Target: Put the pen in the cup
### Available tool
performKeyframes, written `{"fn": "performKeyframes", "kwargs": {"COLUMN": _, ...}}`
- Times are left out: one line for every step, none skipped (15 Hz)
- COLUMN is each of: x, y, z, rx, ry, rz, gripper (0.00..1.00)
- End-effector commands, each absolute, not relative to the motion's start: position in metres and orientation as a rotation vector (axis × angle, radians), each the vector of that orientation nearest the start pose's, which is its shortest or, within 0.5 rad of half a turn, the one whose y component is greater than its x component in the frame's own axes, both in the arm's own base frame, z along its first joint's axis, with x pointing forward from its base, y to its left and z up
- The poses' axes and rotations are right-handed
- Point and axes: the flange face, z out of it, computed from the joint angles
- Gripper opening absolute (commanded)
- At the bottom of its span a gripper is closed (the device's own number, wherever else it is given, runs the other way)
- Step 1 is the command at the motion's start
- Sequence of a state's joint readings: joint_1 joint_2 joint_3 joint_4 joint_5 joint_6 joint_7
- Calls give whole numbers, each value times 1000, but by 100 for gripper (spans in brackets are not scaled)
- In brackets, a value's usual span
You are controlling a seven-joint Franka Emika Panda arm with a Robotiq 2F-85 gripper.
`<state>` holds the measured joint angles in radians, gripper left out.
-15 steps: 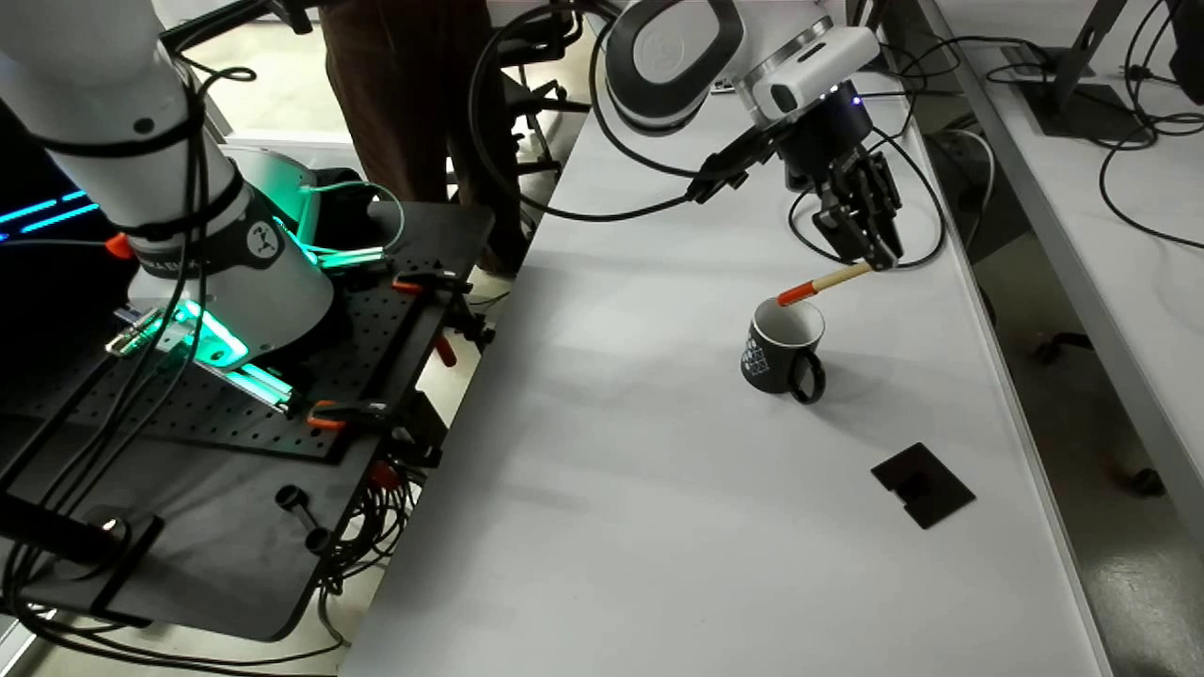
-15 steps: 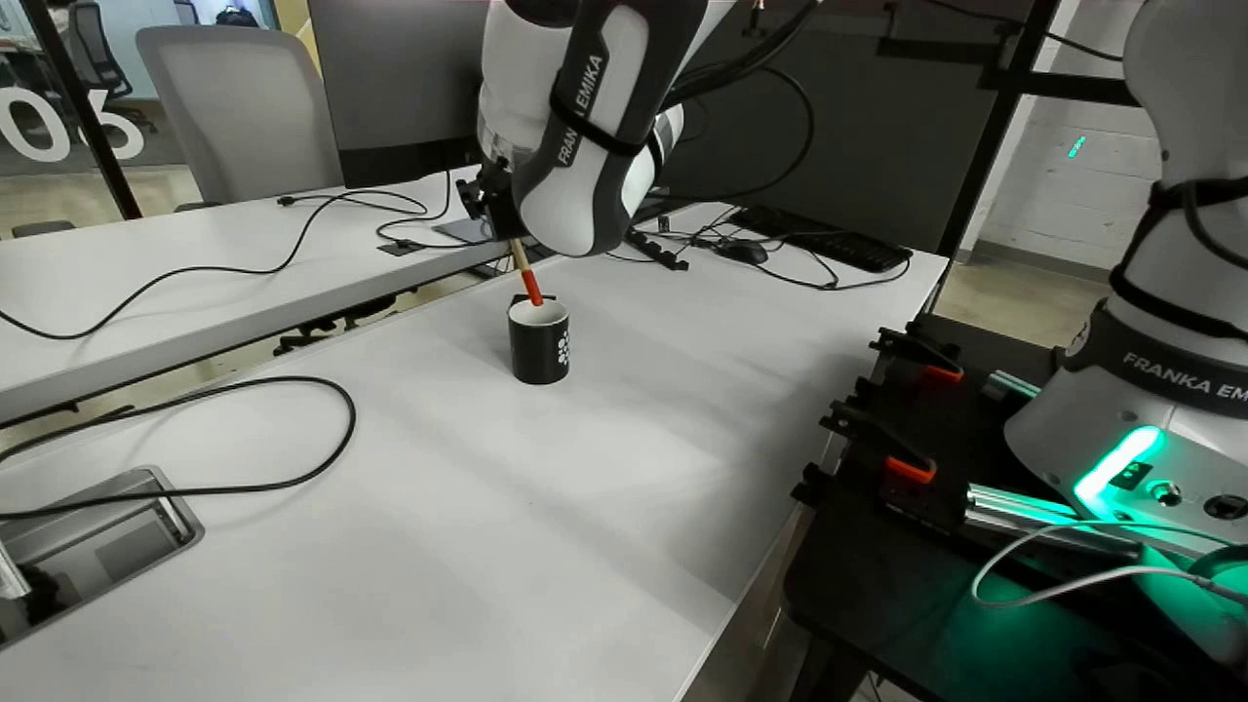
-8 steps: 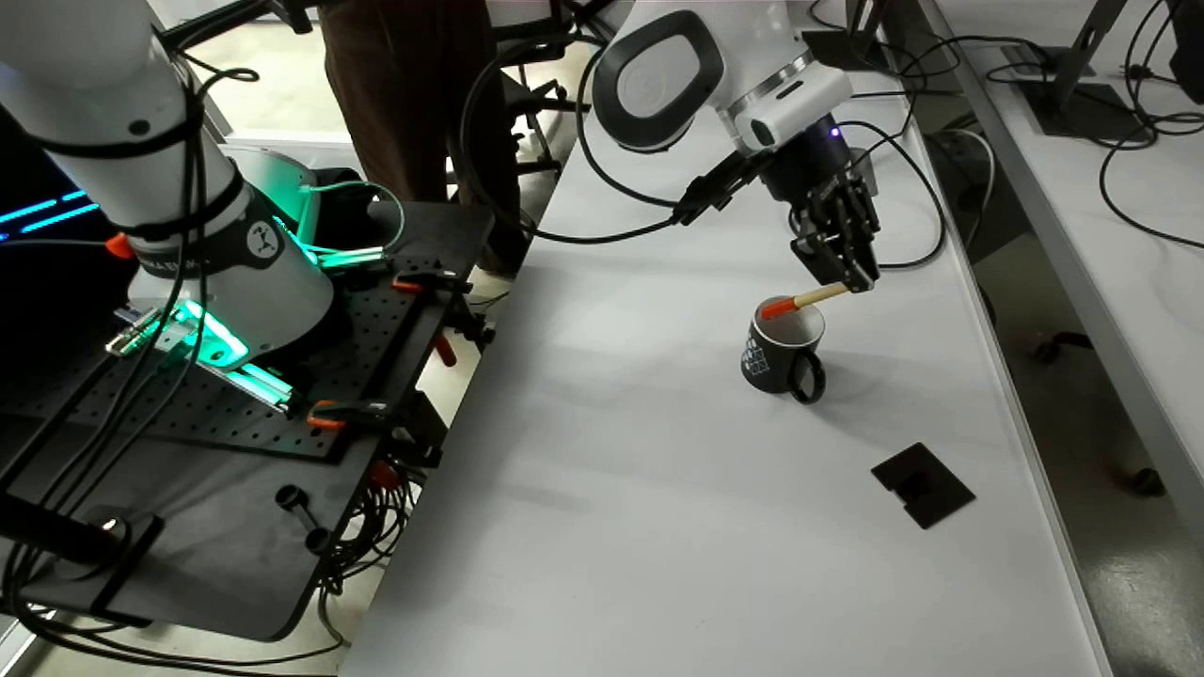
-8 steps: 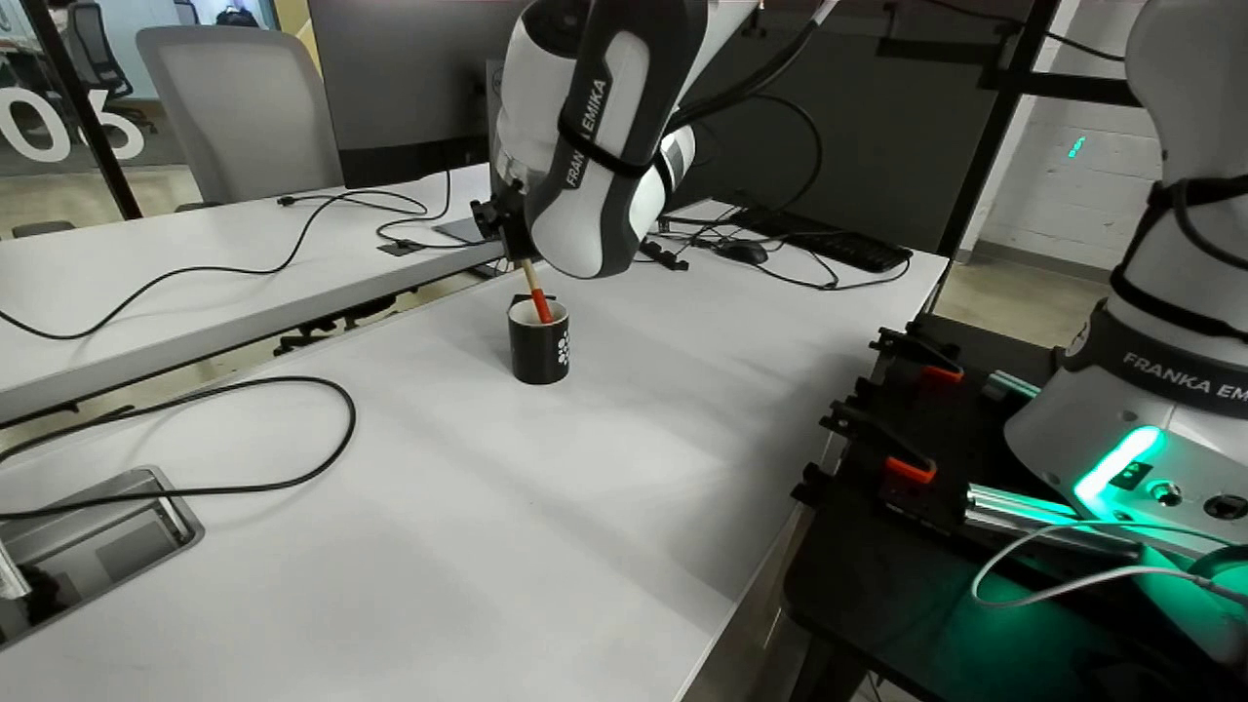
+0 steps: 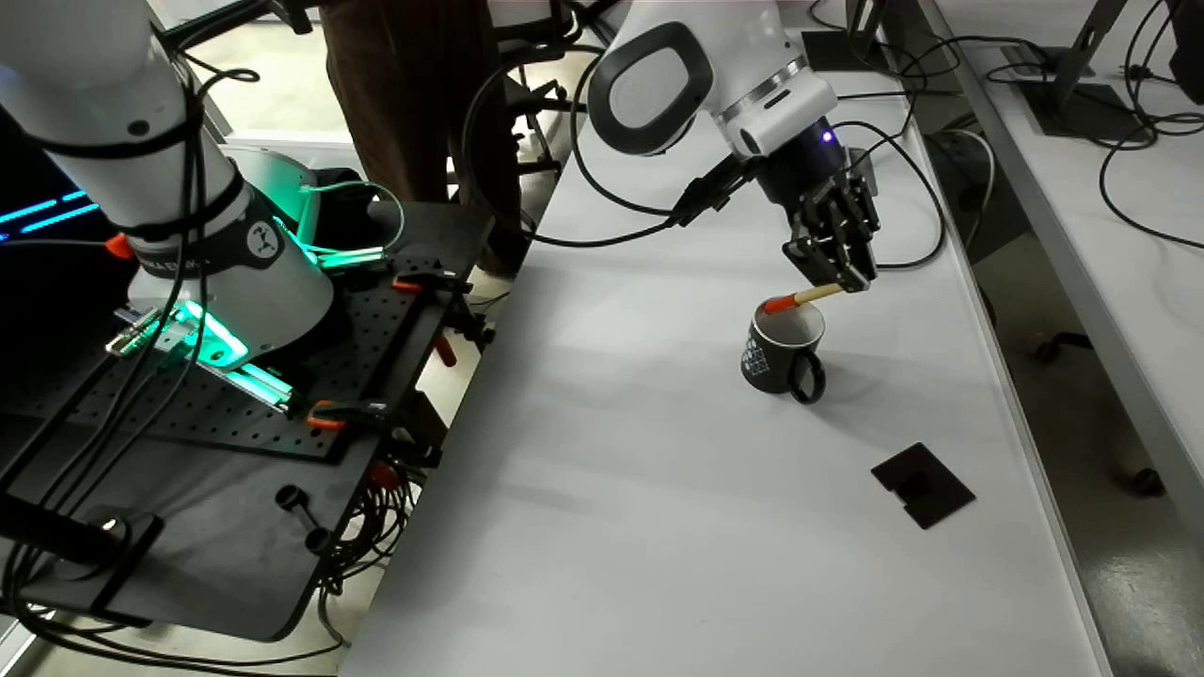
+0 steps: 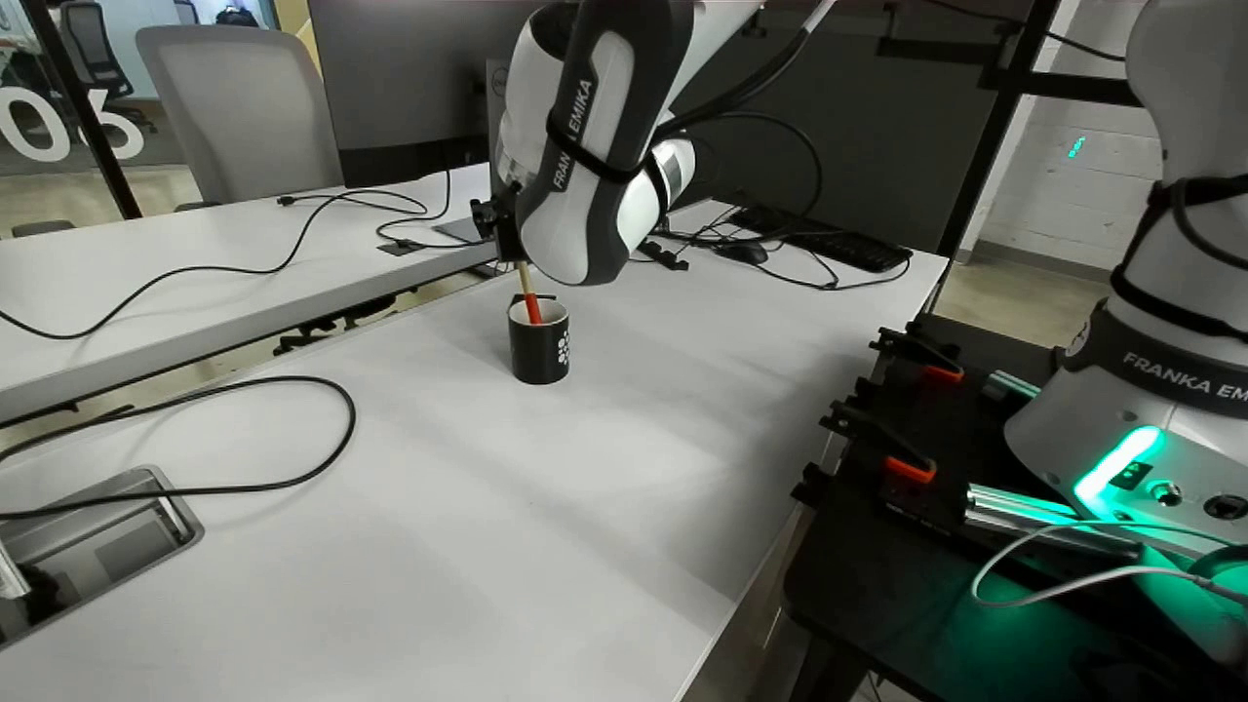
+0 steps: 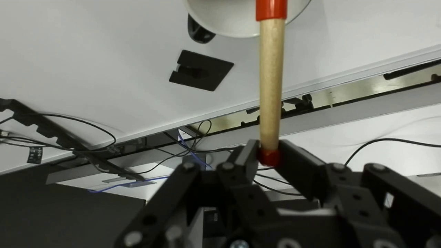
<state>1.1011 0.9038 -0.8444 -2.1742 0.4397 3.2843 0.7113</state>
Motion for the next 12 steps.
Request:
{"fn": "performKeyframes", "kwargs": {"x": 574, "y": 115, "z": 178, "rx": -2933, "ry": 833, "rz": -1273, "gripper": 5}}
{"fn": "performKeyframes", "kwargs": {"x": 574, "y": 115, "z": 178, "rx": -2927, "ry": 837, "rz": -1281, "gripper": 5}}
{"fn": "performKeyframes", "kwargs": {"x": 574, "y": 115, "z": 178, "rx": -2923, "ry": 843, "rz": -1287, "gripper": 5}}
{"fn": "performKeyframes", "kwargs": {"x": 574, "y": 115, "z": 178, "rx": -2919, "ry": 848, "rz": -1288, "gripper": 5}}
{"fn": "performKeyframes", "kwargs": {"x": 574, "y": 115, "z": 177, "rx": -2921, "ry": 848, "rz": -1287, "gripper": 5}}
{"fn": "performKeyframes", "kwargs": {"x": 575, "y": 114, "z": 177, "rx": -2917, "ry": 857, "rz": -1288, "gripper": 5}}
{"fn": "performKeyframes", "kwargs": {"x": 574, "y": 114, "z": 176, "rx": -2917, "ry": 858, "rz": -1288, "gripper": 5}}
{"fn": "performKeyframes", "kwargs": {"x": 574, "y": 113, "z": 176, "rx": -2914, "ry": 864, "rz": -1288, "gripper": 5}}
{"fn": "performKeyframes", "kwargs": {"x": 574, "y": 113, "z": 175, "rx": -2914, "ry": 868, "rz": -1287, "gripper": 5}}
{"fn": "performKeyframes", "kwargs": {"x": 574, "y": 113, "z": 175, "rx": -2917, "ry": 868, "rz": -1288, "gripper": 5}}
{"fn": "performKeyframes", "kwargs": {"x": 574, "y": 113, "z": 175, "rx": -2915, "ry": 869, "rz": -1288, "gripper": 5}}
{"fn": "performKeyframes", "kwargs": {"x": 575, "y": 113, "z": 175, "rx": -2910, "ry": 877, "rz": -1289, "gripper": 5}}
